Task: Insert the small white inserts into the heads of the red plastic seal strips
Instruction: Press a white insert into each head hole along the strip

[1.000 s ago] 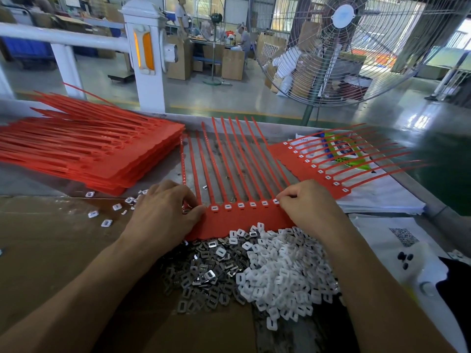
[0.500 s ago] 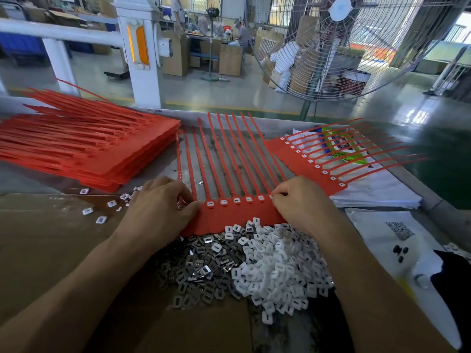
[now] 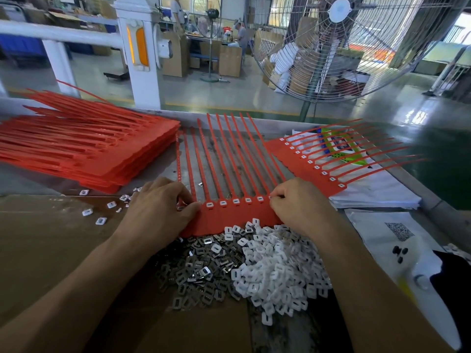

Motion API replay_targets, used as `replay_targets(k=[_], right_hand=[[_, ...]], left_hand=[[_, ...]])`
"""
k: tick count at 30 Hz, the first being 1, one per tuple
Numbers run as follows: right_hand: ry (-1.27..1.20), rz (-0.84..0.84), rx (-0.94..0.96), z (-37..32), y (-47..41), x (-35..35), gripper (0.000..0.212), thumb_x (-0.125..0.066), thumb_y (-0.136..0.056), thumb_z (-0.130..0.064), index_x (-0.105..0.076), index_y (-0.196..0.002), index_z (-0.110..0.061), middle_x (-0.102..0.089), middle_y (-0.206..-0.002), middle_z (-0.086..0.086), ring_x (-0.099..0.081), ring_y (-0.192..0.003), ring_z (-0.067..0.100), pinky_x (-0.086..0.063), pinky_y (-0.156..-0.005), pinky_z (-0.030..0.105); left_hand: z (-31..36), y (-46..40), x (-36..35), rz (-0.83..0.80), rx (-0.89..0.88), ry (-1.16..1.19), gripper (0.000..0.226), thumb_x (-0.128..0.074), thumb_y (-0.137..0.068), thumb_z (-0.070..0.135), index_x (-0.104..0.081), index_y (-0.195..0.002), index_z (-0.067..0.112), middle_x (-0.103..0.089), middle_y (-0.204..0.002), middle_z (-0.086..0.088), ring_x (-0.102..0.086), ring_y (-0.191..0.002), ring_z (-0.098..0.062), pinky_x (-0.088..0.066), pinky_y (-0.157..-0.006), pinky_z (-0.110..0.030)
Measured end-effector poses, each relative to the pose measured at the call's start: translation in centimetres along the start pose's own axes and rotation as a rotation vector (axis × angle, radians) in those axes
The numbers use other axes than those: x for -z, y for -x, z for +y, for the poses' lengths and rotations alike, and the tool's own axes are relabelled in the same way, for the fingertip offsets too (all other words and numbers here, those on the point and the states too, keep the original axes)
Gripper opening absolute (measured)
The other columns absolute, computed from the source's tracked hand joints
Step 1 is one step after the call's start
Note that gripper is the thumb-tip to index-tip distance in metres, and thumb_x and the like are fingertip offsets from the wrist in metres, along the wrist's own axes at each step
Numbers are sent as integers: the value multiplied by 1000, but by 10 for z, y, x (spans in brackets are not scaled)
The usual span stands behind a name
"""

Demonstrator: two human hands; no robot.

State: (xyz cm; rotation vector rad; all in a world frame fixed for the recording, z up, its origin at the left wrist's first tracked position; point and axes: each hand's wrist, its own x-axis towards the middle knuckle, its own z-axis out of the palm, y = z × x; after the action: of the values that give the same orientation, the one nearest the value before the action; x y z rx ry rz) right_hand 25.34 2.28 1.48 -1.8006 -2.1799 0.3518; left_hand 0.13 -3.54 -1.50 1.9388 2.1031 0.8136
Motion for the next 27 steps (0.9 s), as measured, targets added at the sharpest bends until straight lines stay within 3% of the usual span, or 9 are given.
replay_targets(k=[5,9,11,14,17,21,24,27], right_hand=[[121,-19,27,-3,0,1,24,-54,-93,-19,-76,-83,-13,-74,-83,4,-69,-77,24,-58,-66,36],[236,5,46,-7,-2,-3,24,-54,-92,-16,-67,-72,-17,-66,-69,-1,-62,-64,18,-38,-51,26],[206,-10,41,-5,-4,-2,26,-52,-93,-15,-72,-77,-16,-71,-76,1,-66,-70,20,-46,-55,28],[12,-5,5,5,-6,1,28,-51,-95,-13,-79,-93,-8,-78,-96,8,-72,-83,26,-61,-76,40],[-143,75,-49,11,-7,1,26,-53,-96,-11,-76,-97,0,-77,-95,13,-70,-74,26,-60,-69,38],[-153,217,-49,11,-8,2,28,-54,-94,-10,-81,-89,-9,-79,-93,1,-70,-76,19,-59,-72,39],[-168,171,-41,10,-7,3,28,-56,-94,-12,-83,-90,-16,-79,-101,-9,-71,-90,14,-59,-82,37],[-170,84,-34,11,-8,0,27,-57,-96,-14,-84,-94,-21,-79,-99,-9,-71,-90,13,-59,-84,38]], left_hand=[[-1,0,-1,6,0,6,16,-66,-86,54,-64,-88,39,-53,-102,13,-49,-105,-14,-44,-99,-45],[-2,1,-1,5,2,-2,18,-66,-86,55,-65,-90,38,-53,-103,13,-49,-106,-14,-43,-100,-45],[-2,1,-1,9,2,-1,18,-66,-86,55,-65,-90,38,-53,-103,13,-49,-106,-14,-43,-100,-44],[-1,0,0,8,2,-1,19,-65,-86,56,-65,-90,38,-53,-103,13,-49,-106,-13,-43,-100,-44],[-2,1,0,13,-1,1,18,-66,-85,56,-64,-89,38,-53,-102,13,-49,-105,-13,-43,-100,-44],[-2,0,0,11,-2,2,19,-66,-85,57,-65,-89,38,-53,-102,13,-49,-105,-13,-43,-99,-43],[-1,0,0,9,-2,-1,19,-65,-85,57,-65,-90,38,-54,-103,12,-49,-105,-13,-43,-100,-44],[-1,1,0,8,5,0,19,-66,-85,57,-65,-90,38,-54,-105,12,-49,-107,-13,-43,-101,-44]])
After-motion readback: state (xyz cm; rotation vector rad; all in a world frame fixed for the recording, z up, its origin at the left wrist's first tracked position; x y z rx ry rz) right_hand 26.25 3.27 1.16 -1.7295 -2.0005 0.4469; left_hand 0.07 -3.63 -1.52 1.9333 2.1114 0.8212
